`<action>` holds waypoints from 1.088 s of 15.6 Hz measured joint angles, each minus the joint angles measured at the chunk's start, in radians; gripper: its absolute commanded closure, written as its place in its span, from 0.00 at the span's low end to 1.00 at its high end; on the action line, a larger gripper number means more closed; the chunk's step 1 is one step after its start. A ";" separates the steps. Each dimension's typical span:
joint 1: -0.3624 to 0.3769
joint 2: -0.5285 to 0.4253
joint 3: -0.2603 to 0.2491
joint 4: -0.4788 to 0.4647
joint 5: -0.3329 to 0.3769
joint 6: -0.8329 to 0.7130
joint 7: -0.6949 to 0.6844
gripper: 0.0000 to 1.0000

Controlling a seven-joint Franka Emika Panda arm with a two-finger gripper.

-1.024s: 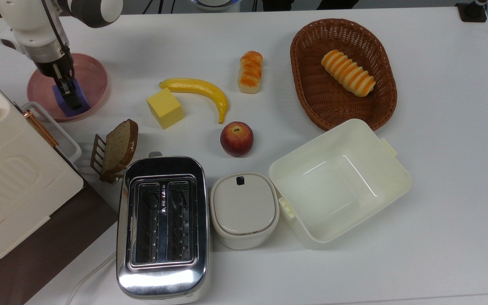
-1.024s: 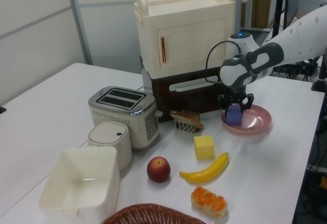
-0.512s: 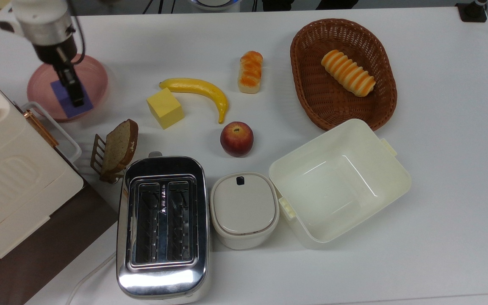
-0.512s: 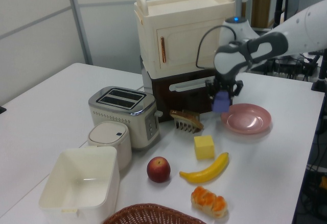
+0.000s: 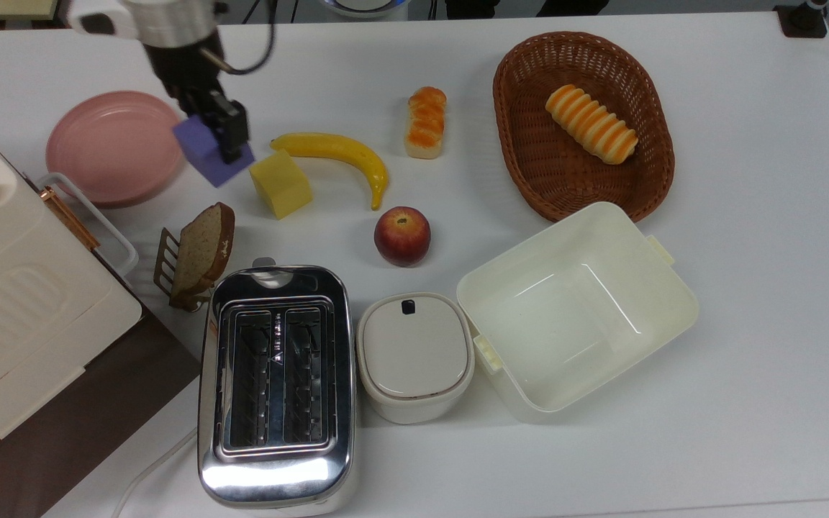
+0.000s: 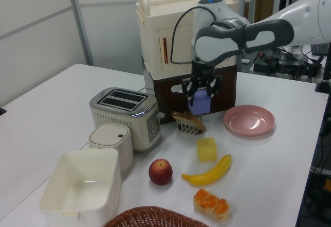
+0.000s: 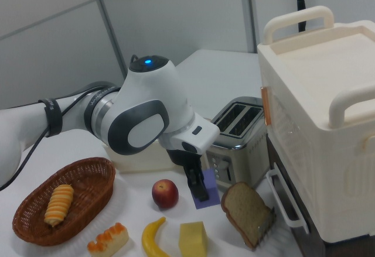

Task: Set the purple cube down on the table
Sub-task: 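Carry the purple cube past the cheese block toward the apple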

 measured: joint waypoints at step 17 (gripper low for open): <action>0.058 0.014 0.056 0.044 -0.001 0.044 -0.081 0.00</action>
